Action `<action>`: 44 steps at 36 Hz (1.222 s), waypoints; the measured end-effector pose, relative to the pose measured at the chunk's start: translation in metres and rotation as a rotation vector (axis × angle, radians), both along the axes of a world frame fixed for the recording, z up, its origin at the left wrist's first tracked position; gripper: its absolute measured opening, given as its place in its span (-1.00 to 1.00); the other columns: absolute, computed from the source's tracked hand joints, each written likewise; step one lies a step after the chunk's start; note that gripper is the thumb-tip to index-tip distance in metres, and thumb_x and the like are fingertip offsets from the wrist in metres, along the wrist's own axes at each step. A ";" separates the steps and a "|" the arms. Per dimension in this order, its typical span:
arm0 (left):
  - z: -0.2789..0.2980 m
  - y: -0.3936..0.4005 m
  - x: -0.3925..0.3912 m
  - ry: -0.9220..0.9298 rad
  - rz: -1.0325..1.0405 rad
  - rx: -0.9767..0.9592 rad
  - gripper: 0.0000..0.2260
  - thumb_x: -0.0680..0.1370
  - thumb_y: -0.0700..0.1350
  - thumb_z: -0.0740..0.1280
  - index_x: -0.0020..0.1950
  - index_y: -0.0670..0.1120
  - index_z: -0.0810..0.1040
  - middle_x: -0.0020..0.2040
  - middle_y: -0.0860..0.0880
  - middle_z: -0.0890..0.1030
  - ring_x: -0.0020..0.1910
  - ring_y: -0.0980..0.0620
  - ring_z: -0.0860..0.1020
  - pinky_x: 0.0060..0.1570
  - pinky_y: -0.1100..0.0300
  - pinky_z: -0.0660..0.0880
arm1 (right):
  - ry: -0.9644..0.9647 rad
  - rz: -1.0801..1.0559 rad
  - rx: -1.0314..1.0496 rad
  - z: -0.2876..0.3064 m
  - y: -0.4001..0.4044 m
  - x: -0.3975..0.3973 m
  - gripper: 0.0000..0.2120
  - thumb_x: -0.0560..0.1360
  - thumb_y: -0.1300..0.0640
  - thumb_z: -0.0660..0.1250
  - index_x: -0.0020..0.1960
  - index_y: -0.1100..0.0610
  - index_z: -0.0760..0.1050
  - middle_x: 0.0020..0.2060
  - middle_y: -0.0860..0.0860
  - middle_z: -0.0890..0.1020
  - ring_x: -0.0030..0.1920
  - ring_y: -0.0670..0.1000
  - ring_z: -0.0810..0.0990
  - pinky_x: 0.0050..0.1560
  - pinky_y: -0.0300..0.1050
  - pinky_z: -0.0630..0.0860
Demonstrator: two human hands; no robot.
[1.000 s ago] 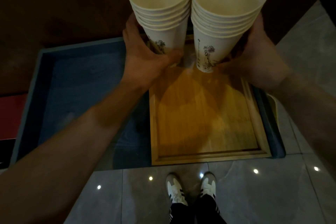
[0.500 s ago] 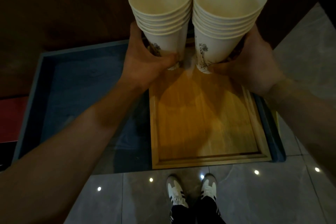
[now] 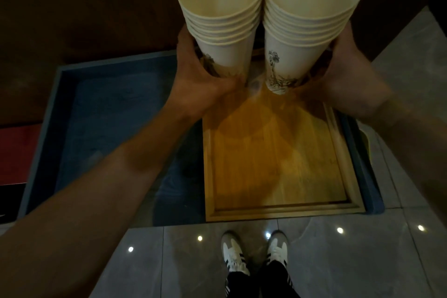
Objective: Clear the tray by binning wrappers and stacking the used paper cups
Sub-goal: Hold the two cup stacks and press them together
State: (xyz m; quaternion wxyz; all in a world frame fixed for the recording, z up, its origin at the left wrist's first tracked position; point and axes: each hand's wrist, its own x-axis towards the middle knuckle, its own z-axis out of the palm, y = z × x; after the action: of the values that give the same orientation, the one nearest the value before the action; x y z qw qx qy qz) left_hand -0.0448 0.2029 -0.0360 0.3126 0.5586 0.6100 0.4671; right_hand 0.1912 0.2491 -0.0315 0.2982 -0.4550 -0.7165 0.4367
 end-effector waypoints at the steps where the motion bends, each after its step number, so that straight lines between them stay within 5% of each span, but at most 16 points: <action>1: 0.000 0.001 0.000 0.005 0.004 0.003 -0.08 0.34 -0.32 0.57 0.51 -0.15 0.04 0.30 0.06 0.34 0.21 0.30 0.39 0.14 0.48 0.42 | 0.012 0.008 -0.008 0.001 0.000 0.000 0.18 0.20 0.19 0.63 0.52 -0.11 -0.12 0.44 -0.10 0.32 0.48 -0.04 0.25 0.37 0.10 0.41; 4: -0.003 0.004 -0.001 -0.004 -0.002 -0.008 -0.14 0.33 -0.36 0.55 0.46 -0.13 0.11 0.21 0.11 0.39 0.14 0.38 0.44 0.06 0.47 0.45 | 0.073 -0.004 -0.020 0.000 0.001 -0.001 0.14 0.20 0.22 0.62 0.51 -0.08 -0.07 0.39 -0.13 0.37 0.44 -0.08 0.30 0.33 0.07 0.45; 11: -0.006 0.008 -0.007 0.024 -0.021 -0.040 -0.18 0.33 -0.33 0.56 0.44 -0.12 0.17 0.12 0.22 0.42 0.03 0.54 0.44 -0.03 0.52 0.45 | 0.030 -0.080 0.027 -0.005 0.003 -0.001 0.03 0.19 0.13 0.62 0.49 -0.05 0.09 0.11 -0.41 0.40 0.11 -0.54 0.35 0.03 -0.57 0.40; 16: -0.004 0.006 -0.007 0.029 -0.016 -0.042 -0.12 0.30 -0.29 0.56 0.49 -0.17 0.15 0.14 0.23 0.42 0.07 0.50 0.45 -0.01 0.53 0.44 | 0.017 -0.092 0.048 -0.002 0.000 -0.003 0.02 0.17 0.05 0.63 0.46 -0.11 0.11 0.09 -0.42 0.40 0.19 -0.34 0.36 -0.01 -0.63 0.34; 23: 0.000 0.003 -0.006 0.017 -0.026 -0.060 -0.09 0.31 -0.28 0.57 0.52 -0.14 0.12 0.15 0.27 0.39 0.08 0.52 0.41 0.05 0.49 0.47 | -0.032 -0.049 0.048 -0.001 0.004 -0.002 0.08 0.18 0.03 0.61 0.52 -0.06 0.05 0.18 -0.38 0.37 0.34 -0.21 0.31 0.12 -0.44 0.35; 26: 0.003 0.001 -0.006 -0.006 -0.030 -0.060 -0.08 0.33 -0.29 0.58 0.52 -0.12 0.08 0.19 0.25 0.36 0.10 0.53 0.39 0.08 0.49 0.46 | -0.012 -0.013 0.011 0.002 0.004 -0.002 0.13 0.11 -0.07 0.59 0.52 -0.07 0.02 0.30 -0.31 0.35 0.40 -0.16 0.29 0.30 -0.17 0.38; 30: 0.010 -0.004 -0.007 -0.054 -0.003 -0.045 -0.06 0.35 -0.24 0.58 0.53 -0.12 0.04 0.32 0.10 0.37 0.26 0.27 0.41 0.19 0.40 0.45 | 0.126 -0.038 0.036 0.007 0.003 0.000 0.08 0.14 -0.12 0.62 0.49 0.00 0.11 0.36 -0.19 0.40 0.34 -0.25 0.37 0.25 -0.30 0.44; 33: 0.015 -0.006 -0.007 -0.085 -0.005 -0.037 -0.10 0.37 -0.28 0.56 0.53 -0.17 0.05 0.42 -0.07 0.35 0.39 0.05 0.38 0.31 0.13 0.47 | 0.190 -0.041 0.038 0.008 0.003 -0.001 0.00 0.21 -0.04 0.61 0.49 0.08 0.15 0.37 -0.08 0.43 0.38 -0.14 0.39 0.28 -0.09 0.48; 36: 0.017 -0.007 -0.005 -0.107 -0.001 -0.045 -0.15 0.38 -0.32 0.54 0.50 -0.20 0.09 0.42 -0.13 0.36 0.39 -0.01 0.40 0.26 -0.03 0.52 | 0.200 -0.039 0.042 0.010 0.004 -0.003 -0.04 0.22 -0.02 0.59 0.48 0.11 0.17 0.36 -0.06 0.44 0.38 -0.11 0.40 0.25 -0.13 0.49; 44: 0.022 -0.010 -0.004 -0.095 0.008 -0.046 -0.19 0.37 -0.29 0.54 0.48 -0.20 0.15 0.39 -0.13 0.40 0.37 -0.01 0.42 0.24 -0.04 0.53 | 0.169 -0.064 0.083 0.011 0.001 -0.003 -0.08 0.25 0.02 0.60 0.47 0.11 0.20 0.36 -0.08 0.44 0.38 -0.12 0.39 0.29 -0.18 0.46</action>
State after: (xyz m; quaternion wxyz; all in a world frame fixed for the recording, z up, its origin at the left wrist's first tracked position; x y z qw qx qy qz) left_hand -0.0491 0.1933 -0.0140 0.3521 0.5258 0.6075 0.4801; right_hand 0.1878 0.2506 -0.0207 0.3901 -0.4264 -0.6912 0.4338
